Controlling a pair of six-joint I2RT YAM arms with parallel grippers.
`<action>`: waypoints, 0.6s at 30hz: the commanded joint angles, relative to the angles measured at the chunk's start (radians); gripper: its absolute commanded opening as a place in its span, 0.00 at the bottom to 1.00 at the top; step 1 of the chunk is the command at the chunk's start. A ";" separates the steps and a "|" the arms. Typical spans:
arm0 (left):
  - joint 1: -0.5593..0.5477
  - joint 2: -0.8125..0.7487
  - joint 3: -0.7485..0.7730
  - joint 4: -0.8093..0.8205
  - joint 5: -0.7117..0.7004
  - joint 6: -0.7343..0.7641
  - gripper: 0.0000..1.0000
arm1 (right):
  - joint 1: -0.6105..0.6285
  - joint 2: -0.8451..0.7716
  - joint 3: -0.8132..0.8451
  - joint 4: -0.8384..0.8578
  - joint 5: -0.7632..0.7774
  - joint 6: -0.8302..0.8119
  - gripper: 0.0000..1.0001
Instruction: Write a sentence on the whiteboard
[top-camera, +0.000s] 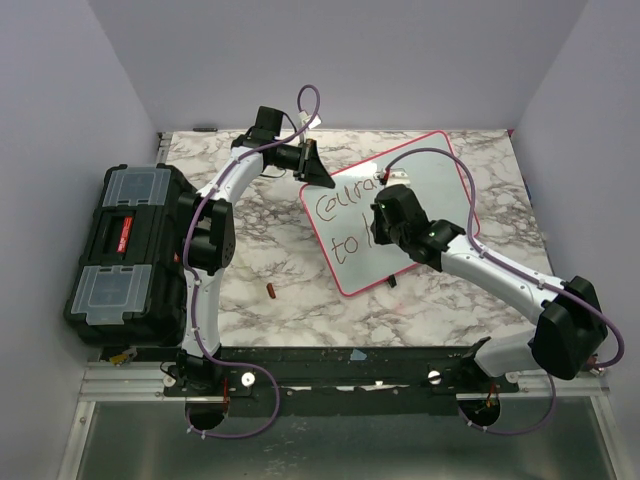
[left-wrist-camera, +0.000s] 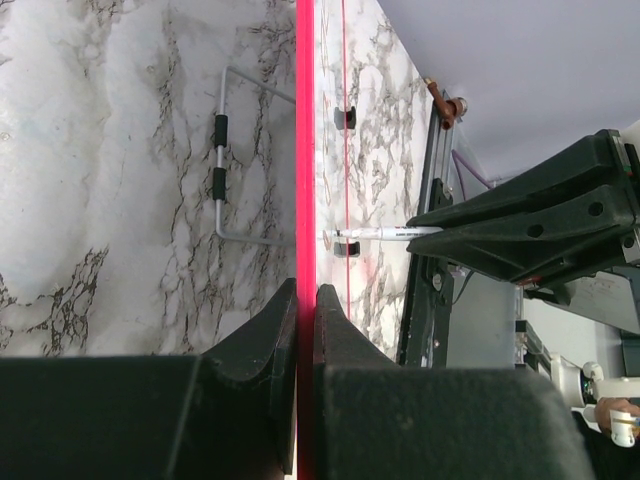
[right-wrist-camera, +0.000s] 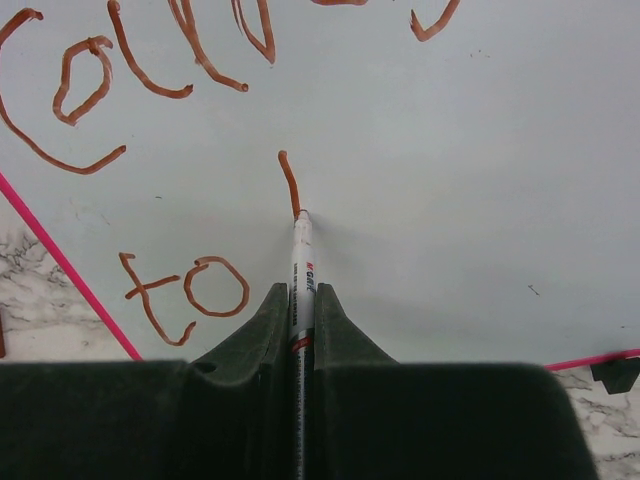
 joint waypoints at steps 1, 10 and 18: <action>0.005 -0.021 -0.001 0.067 0.000 0.087 0.00 | -0.004 0.017 0.009 0.014 0.065 -0.018 0.01; 0.005 -0.021 -0.002 0.069 0.004 0.086 0.00 | -0.004 0.001 -0.015 -0.031 0.121 -0.017 0.01; 0.004 -0.022 -0.002 0.070 0.006 0.086 0.00 | -0.004 -0.030 -0.056 -0.064 0.113 -0.007 0.01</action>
